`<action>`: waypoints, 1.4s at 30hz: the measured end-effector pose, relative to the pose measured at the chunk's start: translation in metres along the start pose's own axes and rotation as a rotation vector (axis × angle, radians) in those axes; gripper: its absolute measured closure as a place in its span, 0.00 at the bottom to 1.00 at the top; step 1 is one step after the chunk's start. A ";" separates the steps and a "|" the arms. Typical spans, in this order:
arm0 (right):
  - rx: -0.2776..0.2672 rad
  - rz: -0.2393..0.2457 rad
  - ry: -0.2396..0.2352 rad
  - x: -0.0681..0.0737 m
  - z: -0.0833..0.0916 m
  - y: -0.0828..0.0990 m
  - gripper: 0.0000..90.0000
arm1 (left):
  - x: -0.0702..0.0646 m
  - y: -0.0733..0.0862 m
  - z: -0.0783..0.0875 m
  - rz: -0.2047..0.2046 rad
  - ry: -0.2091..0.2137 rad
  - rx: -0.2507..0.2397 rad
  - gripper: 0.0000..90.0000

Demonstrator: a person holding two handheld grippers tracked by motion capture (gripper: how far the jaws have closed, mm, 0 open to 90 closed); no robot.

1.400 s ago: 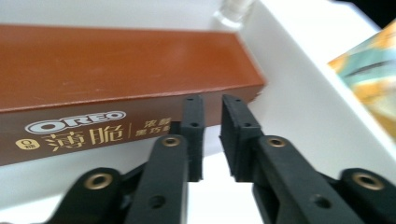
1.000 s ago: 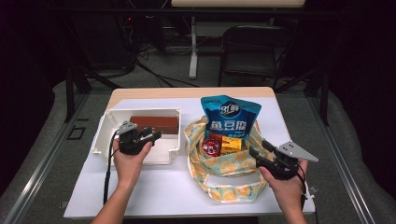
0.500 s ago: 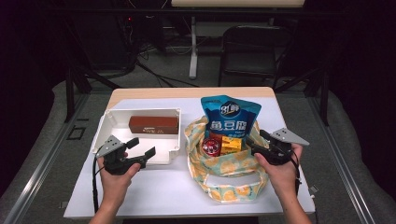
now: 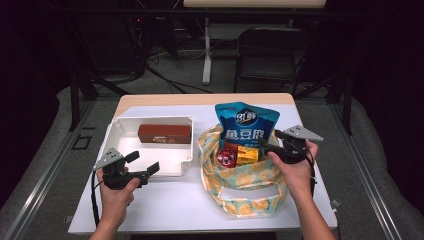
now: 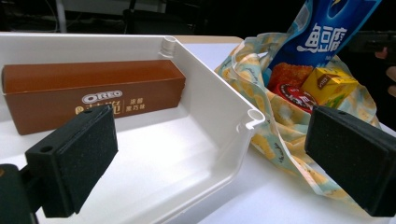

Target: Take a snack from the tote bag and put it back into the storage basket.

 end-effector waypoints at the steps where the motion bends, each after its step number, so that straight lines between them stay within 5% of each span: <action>1: -0.003 -0.002 -0.003 0.000 -0.001 -0.002 0.34 | 0.000 0.000 0.000 -0.005 0.003 0.001 0.05; 16: 0.015 0.041 -0.120 0.012 -0.023 -0.019 0.42 | 0.002 0.002 -0.002 -0.003 0.014 0.009 0.14; 25: 0.008 0.035 -0.110 0.012 -0.028 -0.025 0.53 | 0.003 0.003 -0.003 0.010 0.047 0.010 0.18; 33: 0.010 0.054 -0.128 0.015 -0.035 -0.026 0.54 | 0.000 0.003 -0.005 -0.001 0.058 0.010 0.21; 37: 0.013 0.065 -0.135 0.017 -0.035 -0.025 0.66 | 0.000 0.003 -0.005 -0.003 0.075 0.007 0.25; 42: 0.015 0.069 -0.150 0.017 -0.034 -0.022 0.93 | -0.001 0.003 -0.006 -0.010 0.082 0.009 0.30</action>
Point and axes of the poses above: each handheld gripper's, and its own axes: z roughly backward along the jaws, y roughly out of its underside, x roughly to its left, the point moved 2 cm from there along -z, roughly forward along the jaws, and after that the axes turned 3 degrees about x, right-handed, at the moved point
